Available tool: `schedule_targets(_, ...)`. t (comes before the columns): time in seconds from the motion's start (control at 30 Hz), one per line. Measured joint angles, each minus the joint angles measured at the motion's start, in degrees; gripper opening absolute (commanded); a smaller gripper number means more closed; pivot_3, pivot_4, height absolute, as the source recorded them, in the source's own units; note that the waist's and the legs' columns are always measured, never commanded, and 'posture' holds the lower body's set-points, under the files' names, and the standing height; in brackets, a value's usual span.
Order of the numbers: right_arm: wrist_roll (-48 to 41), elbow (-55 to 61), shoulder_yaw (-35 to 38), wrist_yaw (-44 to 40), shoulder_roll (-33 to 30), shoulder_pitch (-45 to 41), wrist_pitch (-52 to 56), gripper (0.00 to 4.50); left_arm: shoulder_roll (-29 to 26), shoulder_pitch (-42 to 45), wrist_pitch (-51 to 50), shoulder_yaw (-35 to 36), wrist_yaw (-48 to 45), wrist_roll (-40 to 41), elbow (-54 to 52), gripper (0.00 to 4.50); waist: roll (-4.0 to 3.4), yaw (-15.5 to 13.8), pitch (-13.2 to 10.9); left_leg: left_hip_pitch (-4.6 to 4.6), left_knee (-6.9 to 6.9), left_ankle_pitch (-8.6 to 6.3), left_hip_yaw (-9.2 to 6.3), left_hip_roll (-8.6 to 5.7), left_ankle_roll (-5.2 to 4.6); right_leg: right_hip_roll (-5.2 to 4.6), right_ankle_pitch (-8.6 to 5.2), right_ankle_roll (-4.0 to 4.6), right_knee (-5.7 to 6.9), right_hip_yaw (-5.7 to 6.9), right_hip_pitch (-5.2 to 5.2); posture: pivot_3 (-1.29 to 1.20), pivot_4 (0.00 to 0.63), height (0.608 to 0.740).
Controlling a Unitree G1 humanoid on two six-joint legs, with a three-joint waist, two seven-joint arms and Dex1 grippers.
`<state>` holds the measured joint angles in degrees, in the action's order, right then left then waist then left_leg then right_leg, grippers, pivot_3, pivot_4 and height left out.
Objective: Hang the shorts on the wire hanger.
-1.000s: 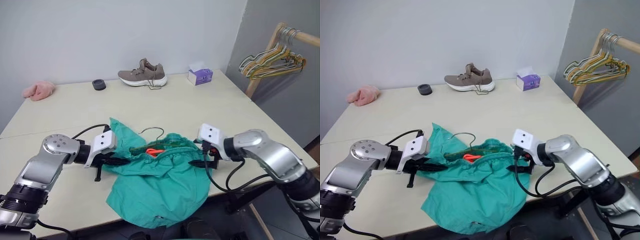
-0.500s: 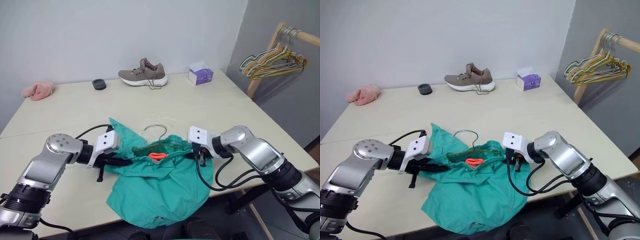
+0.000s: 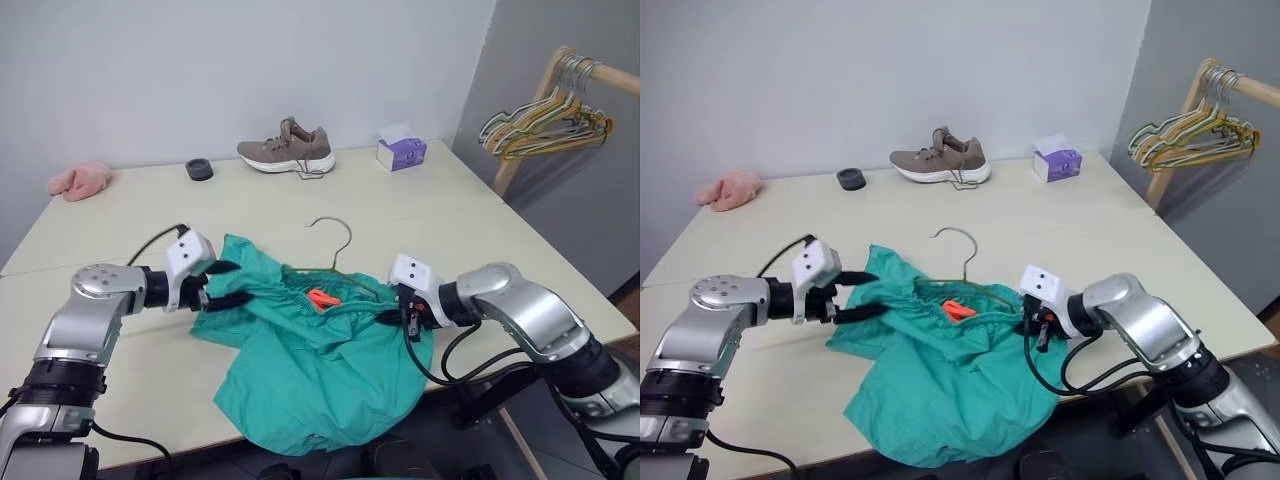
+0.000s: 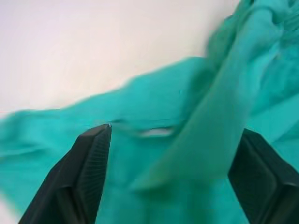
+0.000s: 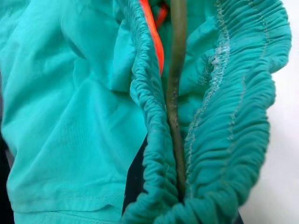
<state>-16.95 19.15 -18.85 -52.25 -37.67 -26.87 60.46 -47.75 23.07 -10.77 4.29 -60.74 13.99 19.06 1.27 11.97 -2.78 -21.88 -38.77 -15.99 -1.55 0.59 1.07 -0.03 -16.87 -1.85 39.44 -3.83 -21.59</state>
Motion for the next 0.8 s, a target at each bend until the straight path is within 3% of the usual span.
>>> schedule_targets(0.1, -0.9, 1.43, 5.55, 4.85, 2.16, 5.36, 4.44, 0.0, 0.07, -0.67, 0.42, 2.17, 1.04, 0.73, 1.22, 3.57, 0.0, -0.13, 0.0, -0.02, 0.01, 0.0, 0.04, -0.01, 0.01, -0.01, 0.01, 0.02, 0.02, -0.04, -0.03, -0.22, 0.0, 0.74)
schedule_targets(0.27, -3.07, 5.97, 16.75, 12.52, 6.49, 14.21, 10.95, 0.0, 0.58, -6.58, -8.21, 1.23, -6.01, 8.27, -10.5, 3.57, -0.02, -0.21, 0.0, -0.1, 0.01, -0.02, 0.08, -0.05, 0.04, -0.07, 0.01, 0.02, 0.08, -0.07, -0.09, -0.25, 0.0, 0.74)
schedule_targets(0.33, -3.41, 7.91, 22.14, 16.13, 9.01, 16.38, 13.84, 0.0, 0.62, -6.35, -13.86, -0.18, -8.38, 12.08, -15.65, 4.09, 0.0, -0.35, 0.02, -0.08, -0.01, -0.02, 0.08, -0.06, 0.04, -0.04, -0.06, -0.1, 0.08, -0.06, -0.06, -0.26, 0.0, 0.74)
schedule_targets(0.4, -3.35, 9.98, 26.95, 19.35, 10.92, 17.91, 16.07, 0.0, 0.76, -4.44, -18.49, -1.86, -10.09, 14.99, -19.68, 4.45, -0.01, -0.36, 0.01, -0.05, -0.02, -0.01, 0.09, -0.05, 0.03, 0.05, -0.06, -0.11, 0.07, -0.08, -0.04, -0.29, 0.0, 0.74)
schedule_targets(0.57, -2.11, 13.62, 35.78, 25.33, 10.75, 19.43, 22.63, 0.0, 3.13, 2.99, -21.6, -5.25, -11.88, 17.11, -23.53, 4.45, -0.27, 0.63, 0.14, 0.05, -0.02, -0.01, 0.18, 0.0, 0.02, 0.44, -0.07, -0.12, -0.04, -0.19, 0.08, -0.34, 0.0, 0.74)
schedule_targets(0.8, 0.73, 13.44, 50.13, 31.12, 9.93, 15.04, 31.58, 0.0, 12.79, 11.24, -17.39, -11.38, -9.07, 12.54, -20.77, 4.45, -0.57, 3.52, 0.2, -0.04, 0.03, -0.01, 0.24, 0.0, 0.02, 0.49, -0.06, -0.13, -0.26, -0.29, 0.08, -0.4, 0.0, 0.74)
